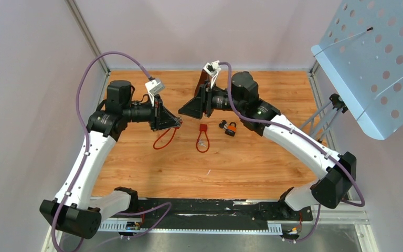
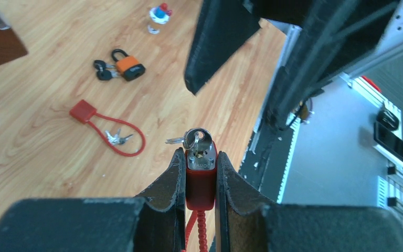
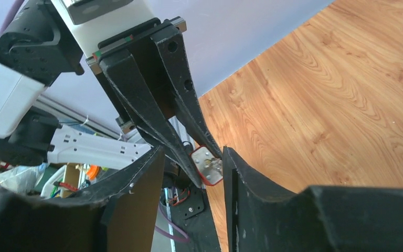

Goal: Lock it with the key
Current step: Lock the lock.

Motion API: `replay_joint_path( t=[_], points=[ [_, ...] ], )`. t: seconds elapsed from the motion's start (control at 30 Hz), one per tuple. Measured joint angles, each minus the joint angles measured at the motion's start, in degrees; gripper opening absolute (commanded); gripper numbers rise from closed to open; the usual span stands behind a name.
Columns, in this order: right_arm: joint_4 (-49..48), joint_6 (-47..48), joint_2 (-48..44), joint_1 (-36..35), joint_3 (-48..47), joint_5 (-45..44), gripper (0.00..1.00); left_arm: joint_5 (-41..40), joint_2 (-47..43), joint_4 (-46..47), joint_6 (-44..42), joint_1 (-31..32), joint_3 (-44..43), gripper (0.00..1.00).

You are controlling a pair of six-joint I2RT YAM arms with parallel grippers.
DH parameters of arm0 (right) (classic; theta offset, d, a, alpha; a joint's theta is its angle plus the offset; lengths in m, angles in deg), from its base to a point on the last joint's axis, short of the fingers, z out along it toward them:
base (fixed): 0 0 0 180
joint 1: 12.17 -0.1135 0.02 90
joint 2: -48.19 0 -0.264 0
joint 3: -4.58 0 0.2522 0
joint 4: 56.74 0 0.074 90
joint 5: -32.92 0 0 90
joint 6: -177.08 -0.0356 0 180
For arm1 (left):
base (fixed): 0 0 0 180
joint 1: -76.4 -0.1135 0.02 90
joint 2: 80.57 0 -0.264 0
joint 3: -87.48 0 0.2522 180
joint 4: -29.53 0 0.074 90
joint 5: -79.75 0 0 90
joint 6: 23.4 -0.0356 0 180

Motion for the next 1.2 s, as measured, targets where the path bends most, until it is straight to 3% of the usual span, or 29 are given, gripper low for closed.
replay_joint_path(
  t=[0.13,0.3,0.5,0.63,0.8,1.03,1.2],
  points=[
    [3.48,0.90,0.44,-3.43,-2.12,-6.64,0.40,-3.04,-1.14,1.81,0.44,0.00,0.35,0.00],
    [4.07,5.57,1.68,-4.76,-2.38,-6.99,0.42,-1.62,-1.70,2.32,0.44,0.00,0.39,0.00],
    [-0.28,13.84,1.16,-4.11,-0.09,2.08,0.39,5.22,-0.59,-0.04,-0.72,0.00,0.39,0.00],
    [-4.96,18.12,-0.50,-2.89,4.22,10.58,0.28,9.60,-0.59,-0.74,-1.16,0.00,0.39,0.00],
    [-9.16,20.48,-1.38,-0.46,5.92,22.18,0.31,16.06,-0.61,-1.11,-1.18,0.28,0.39,0.00],
    [-11.69,21.68,-1.38,0.57,5.88,31.43,0.25,20.48,-0.81,-0.26,-0.57,0.31,0.92,0.00],
    [-12.59,21.84,-0.66,0.55,5.31,34.73,0.35,21.94,-0.92,0.85,0.39,0.31,1.62,0.00]
  ],
)
